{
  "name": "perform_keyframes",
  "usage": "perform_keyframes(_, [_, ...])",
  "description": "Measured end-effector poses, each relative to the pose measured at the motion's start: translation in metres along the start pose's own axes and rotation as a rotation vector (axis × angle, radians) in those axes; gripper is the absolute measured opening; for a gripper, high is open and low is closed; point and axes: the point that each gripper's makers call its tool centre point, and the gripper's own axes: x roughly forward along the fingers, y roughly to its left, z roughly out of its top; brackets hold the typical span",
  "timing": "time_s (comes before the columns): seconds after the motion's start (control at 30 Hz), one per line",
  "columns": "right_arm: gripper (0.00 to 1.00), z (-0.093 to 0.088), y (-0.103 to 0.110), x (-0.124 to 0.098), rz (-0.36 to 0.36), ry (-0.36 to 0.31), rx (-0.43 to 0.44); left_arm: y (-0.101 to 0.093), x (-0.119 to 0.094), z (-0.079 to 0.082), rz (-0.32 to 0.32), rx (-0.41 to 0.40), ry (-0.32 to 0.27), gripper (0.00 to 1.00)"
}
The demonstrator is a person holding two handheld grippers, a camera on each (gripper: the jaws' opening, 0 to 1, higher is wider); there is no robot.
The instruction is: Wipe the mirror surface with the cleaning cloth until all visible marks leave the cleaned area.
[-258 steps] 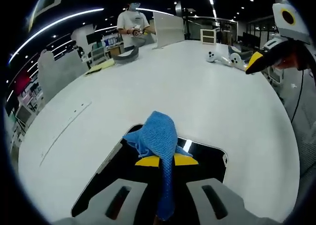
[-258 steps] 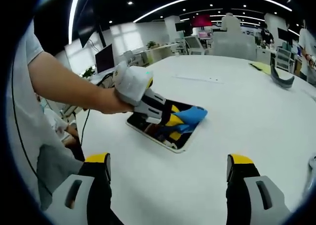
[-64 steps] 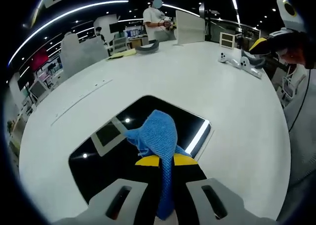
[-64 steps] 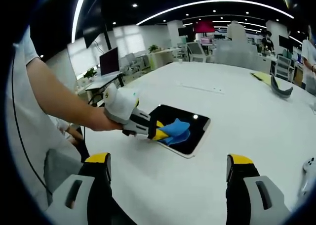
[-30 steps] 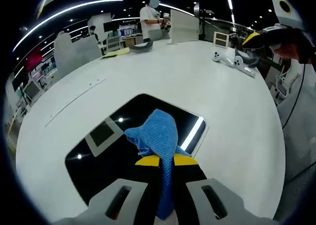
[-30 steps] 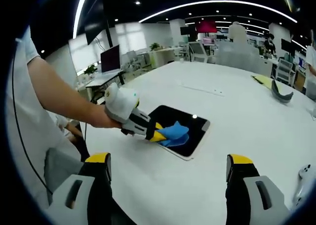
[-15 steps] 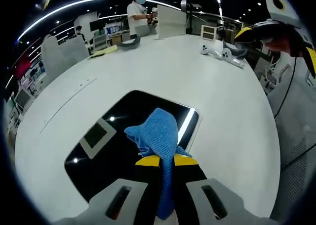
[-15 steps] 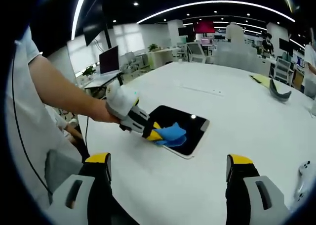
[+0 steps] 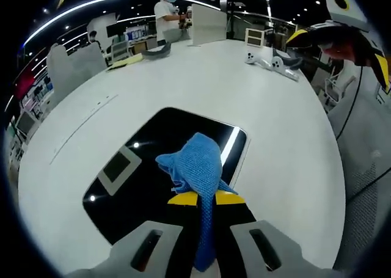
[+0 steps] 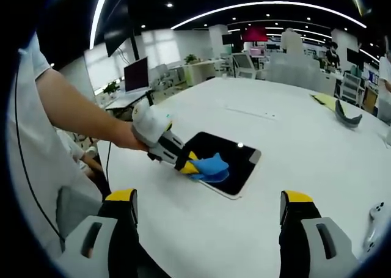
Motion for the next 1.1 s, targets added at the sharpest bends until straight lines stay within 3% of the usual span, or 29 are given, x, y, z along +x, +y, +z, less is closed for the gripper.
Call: perform_keyframes(1.1, [0.97, -0.004, 0.003, 0.011, 0.022, 0.022, 0.005, 0.039, -0.001, 0.000, 0.101, -0.074, -0.020, 0.04])
